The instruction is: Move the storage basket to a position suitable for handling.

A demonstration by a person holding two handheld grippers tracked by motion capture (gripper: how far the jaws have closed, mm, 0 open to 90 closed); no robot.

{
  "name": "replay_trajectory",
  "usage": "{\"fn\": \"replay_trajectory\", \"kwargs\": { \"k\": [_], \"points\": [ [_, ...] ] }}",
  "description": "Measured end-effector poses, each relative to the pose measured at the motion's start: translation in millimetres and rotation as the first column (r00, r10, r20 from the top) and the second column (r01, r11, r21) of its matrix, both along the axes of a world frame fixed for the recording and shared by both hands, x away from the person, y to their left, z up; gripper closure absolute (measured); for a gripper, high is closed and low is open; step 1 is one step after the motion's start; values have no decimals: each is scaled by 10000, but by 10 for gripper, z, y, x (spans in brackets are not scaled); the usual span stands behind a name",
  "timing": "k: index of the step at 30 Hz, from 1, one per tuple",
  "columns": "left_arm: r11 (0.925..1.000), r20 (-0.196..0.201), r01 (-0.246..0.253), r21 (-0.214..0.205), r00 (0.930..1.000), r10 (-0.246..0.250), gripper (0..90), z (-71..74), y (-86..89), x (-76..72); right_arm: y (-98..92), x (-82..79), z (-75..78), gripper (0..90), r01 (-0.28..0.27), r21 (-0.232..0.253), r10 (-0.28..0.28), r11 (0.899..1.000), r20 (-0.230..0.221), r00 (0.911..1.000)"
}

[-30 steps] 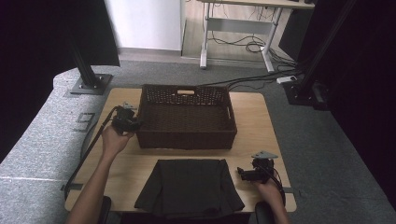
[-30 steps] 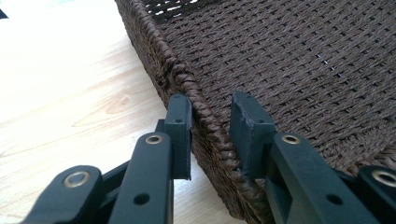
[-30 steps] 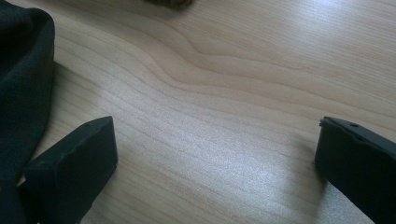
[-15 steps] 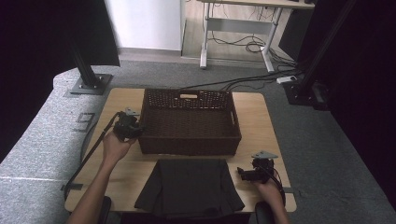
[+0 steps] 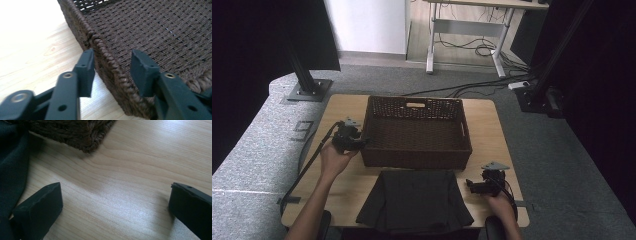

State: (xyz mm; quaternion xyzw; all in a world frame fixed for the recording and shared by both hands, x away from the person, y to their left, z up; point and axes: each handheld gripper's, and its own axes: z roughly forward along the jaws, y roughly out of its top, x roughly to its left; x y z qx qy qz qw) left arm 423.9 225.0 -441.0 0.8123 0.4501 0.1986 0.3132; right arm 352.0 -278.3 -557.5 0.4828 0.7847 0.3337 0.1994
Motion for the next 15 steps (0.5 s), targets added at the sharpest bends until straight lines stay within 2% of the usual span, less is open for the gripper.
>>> {"fn": "replay_trajectory", "kwargs": {
  "k": [3, 6, 9, 11, 13, 15],
  "points": [
    [9993, 202, 153, -349, 9997, -146, 433, 68, 71, -73, -1, 1, 0, 0, -8, -5, 8, 10000, 4, 10000],
    [9964, 215, 416, -735, 9990, -401, 327, 113, 137, -169, 0, 0, 0, 0, -2, 0, 2, 10000, 0, 10000],
    [9940, 443, 585, -927, 9975, -546, 249, 115, 192, -299, -1, 1, 0, 0, -9, -6, 9, 10000, 4, 10000],
    [9941, 518, 672, -856, 9967, -629, 201, 94, 220, -381, -1, 1, 0, 0, -9, -6, 9, 10000, 4, 10000],
    [9952, 698, 767, -608, 9949, -724, 131, 56, 242, -467, -1, 1, 0, 0, -11, -8, 11, 10000, 5, 10000],
    [9950, 796, 805, -598, 9940, -757, 126, -4, 275, -527, -1, 1, 0, 0, -10, -6, 10, 10000, 5, 10000]
  ]
}}
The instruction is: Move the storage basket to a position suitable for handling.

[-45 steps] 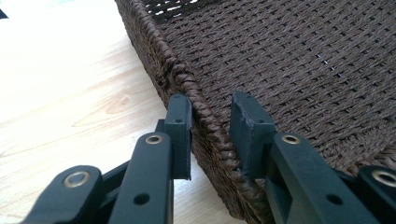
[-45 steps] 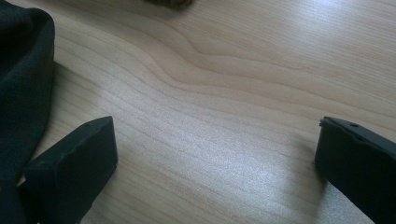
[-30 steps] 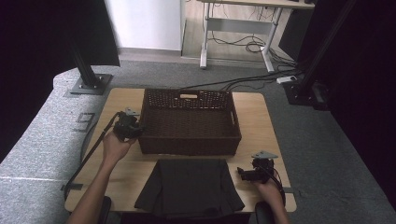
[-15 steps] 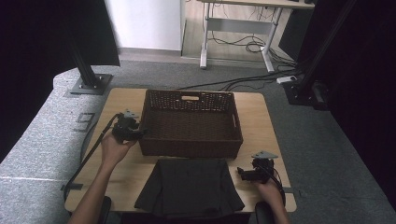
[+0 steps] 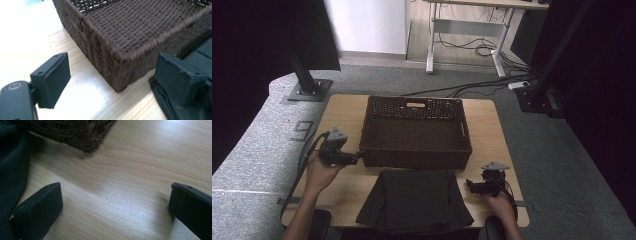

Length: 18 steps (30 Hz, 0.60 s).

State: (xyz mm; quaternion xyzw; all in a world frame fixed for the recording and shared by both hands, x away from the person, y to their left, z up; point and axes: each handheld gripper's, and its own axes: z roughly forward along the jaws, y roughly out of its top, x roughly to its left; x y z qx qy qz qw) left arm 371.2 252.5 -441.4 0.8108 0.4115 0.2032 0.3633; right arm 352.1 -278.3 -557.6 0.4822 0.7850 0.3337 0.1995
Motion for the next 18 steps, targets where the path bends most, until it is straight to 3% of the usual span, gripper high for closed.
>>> {"fn": "replay_trajectory", "kwargs": {
  "k": [4, 8, 13, 18],
  "points": [
    [10000, 33, 43, 31, 10000, -43, 73, -182, 54, -70, 0, 0, 0, 0, 0, 1, 0, 10000, 0, 10000],
    [9996, -176, 255, 96, 9995, -254, 0, -390, 67, -90, 0, 0, 0, 0, 2, 1, -2, 10000, -3, 10000],
    [9991, -326, 304, -288, 9990, -314, 0, -578, 103, -83, 0, 0, 0, 0, 3, 1, -3, 10000, -2, 10000],
    [9999, -544, 146, -40, 9984, -148, 0, -739, 126, -63, 0, 0, 0, 0, 3, 2, -3, 10000, -1, 10000]
  ]
}}
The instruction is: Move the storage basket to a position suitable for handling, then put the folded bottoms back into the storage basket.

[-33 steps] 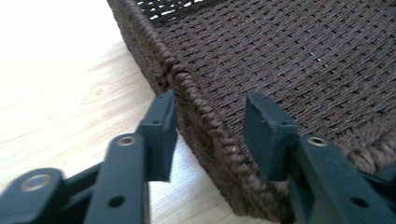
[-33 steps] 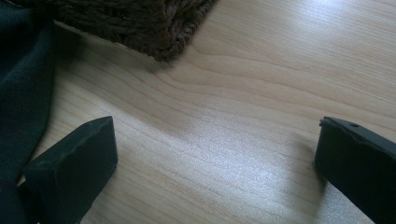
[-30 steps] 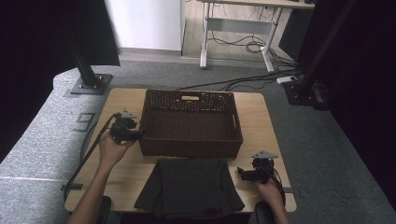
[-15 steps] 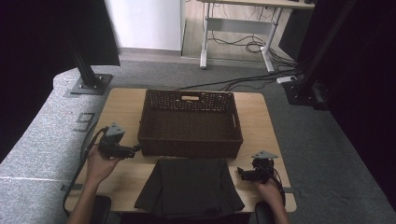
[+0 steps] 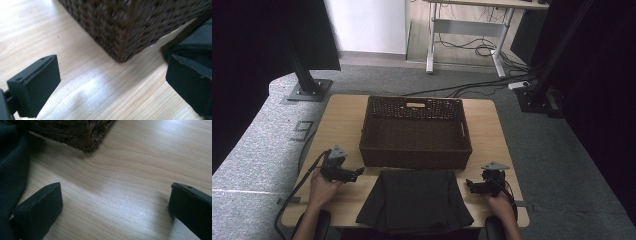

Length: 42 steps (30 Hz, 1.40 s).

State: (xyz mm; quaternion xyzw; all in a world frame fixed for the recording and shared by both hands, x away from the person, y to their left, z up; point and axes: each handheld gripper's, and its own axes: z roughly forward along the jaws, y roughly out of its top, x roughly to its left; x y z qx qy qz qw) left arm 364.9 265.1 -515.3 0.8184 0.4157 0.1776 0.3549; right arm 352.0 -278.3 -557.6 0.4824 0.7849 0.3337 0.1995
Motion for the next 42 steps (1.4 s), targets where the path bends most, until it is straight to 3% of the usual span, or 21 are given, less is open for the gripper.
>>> {"fn": "replay_trajectory", "kwargs": {
  "k": [10, 12, 29, 33, 35, 37, 42],
  "points": [
    [9952, -642, 234, 946, 9978, -174, 0, -282, -58, 29, 2, -5, 1, 0, -6, 13, 6, 10000, -15, 10000],
    [9977, -779, 337, 590, 9965, -290, 0, -333, -71, 37, 1, -7, 0, 0, -29, 8, 29, 10000, -12, 10000],
    [9982, -832, 217, 551, 9964, -170, 0, -331, -88, 22, 4, -18, 1, 0, 10, 7, -10, 10000, -13, 10000],
    [9982, -1180, 142, 575, 9930, -73, 0, -297, -117, -3, 5, -26, 20, 0, -76, -62, 75, 10000, -213, 9997],
    [9993, -1343, 155, 352, 9909, -106, 9, -268, -131, -28, 24, -40, 34, 5, -146, -34, 144, 9999, -316, 9994],
    [9995, -1320, 253, 194, 9910, -225, 12, -242, -157, -70, 61, -68, 64, 15, -314, 189, 323, 9993, -470, 9984],
    [9976, -829, 638, 250, 9947, -616, 14, -115, -351, -248, 175, -151, 174, 15, -683, 448, 702, 9967, -426, 9966]
  ]
}}
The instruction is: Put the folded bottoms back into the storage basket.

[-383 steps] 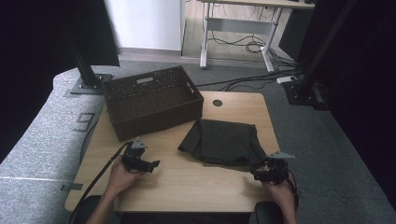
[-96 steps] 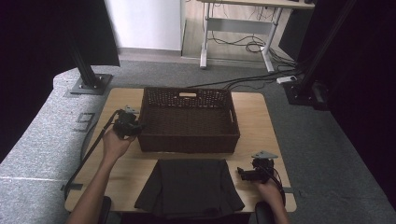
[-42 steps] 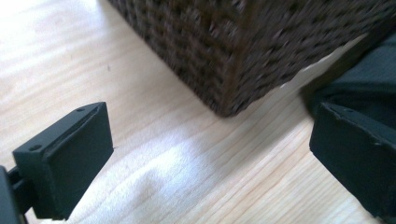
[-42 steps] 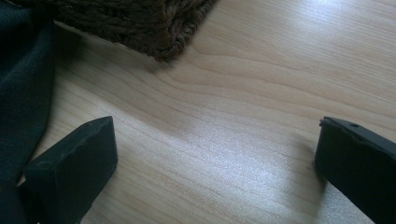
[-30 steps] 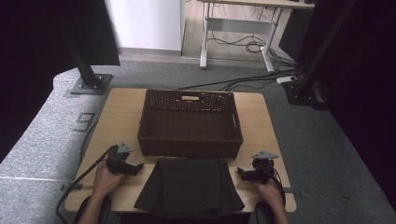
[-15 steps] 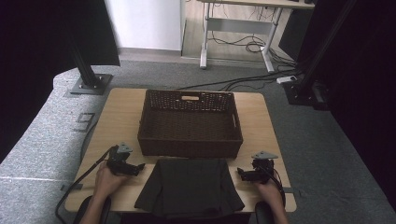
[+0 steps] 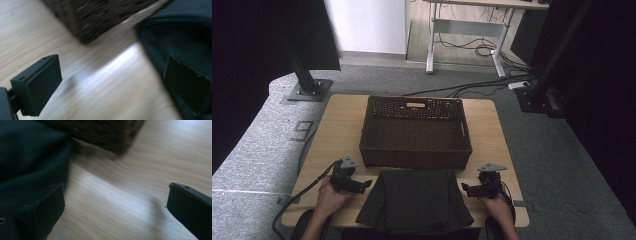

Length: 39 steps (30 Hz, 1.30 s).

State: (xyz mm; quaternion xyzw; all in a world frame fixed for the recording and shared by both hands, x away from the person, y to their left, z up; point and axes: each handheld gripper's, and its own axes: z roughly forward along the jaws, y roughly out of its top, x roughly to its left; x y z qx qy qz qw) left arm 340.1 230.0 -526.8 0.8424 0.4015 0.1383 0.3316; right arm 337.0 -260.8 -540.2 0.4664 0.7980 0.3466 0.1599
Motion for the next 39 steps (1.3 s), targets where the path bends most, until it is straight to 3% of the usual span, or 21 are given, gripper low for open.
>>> {"fn": "replay_trajectory", "kwargs": {
  "k": [8, 10, 12, 13, 16, 18, 21, 26, 30, 32, 37, 39],
  "points": [
    [9975, 363, 560, -428, 9979, -545, 11, 197, -347, -180, 218, -160, 179, 0, -596, 542, 605, 9967, -143, 9981],
    [9972, 606, 671, -322, 9960, -651, 10, 239, -446, -228, 277, -195, 224, 0, -755, 666, 768, 9949, -174, 9969],
    [9923, 364, 897, -858, 9956, -868, 15, 257, -512, -250, 350, -228, 264, 0, -941, 717, 954, 9930, -153, 9953],
    [9914, 243, 916, -937, 9957, -897, 17, 248, -550, -261, 395, -245, 278, 0, -1034, 753, 1050, 9918, -177, 9943],
    [9938, -111, 872, -684, 9960, -882, 9, 166, -650, -299, 548, -296, 282, 0, -1333, 750, 1361, 9882, -338, 9901],
    [9970, -327, 721, -267, 9968, -730, 0, 82, -709, -330, 649, -321, 257, 0, -1543, 714, 1582, 9854, -533, 9860],
    [9990, -545, 434, -104, 9975, -439, 0, 27, -743, -362, 755, -340, 188, 0, -1453, 310, 1473, 9889, -791, 9859],
    [9995, -1101, 78, -312, 9939, -112, 0, -33, -684, -375, 738, -324, 63, 0, -1039, 379, 1079, 9939, -1276, 9859],
    [9981, -1503, -41, -622, 9886, -53, 0, -90, -643, -386, 715, -310, 8, 0, -872, 576, 958, 9945, -1711, 9806],
    [9970, -1692, -88, -764, 9856, -42, 0, -102, -620, -382, 711, -309, 3, 0, -835, 568, 922, 9949, -1725, 9807],
    [9964, -1664, -54, -850, 9860, -88, 0, -109, -624, -394, 734, -310, 11, 0, -956, 452, 1022, 9944, -1800, 9783],
    [9959, -1636, 19, -902, 9864, -167, 0, -112, -646, -408, 752, -313, 22, 61, -1217, 595, 1307, 9908, -1815, 9747]
  ]
}}
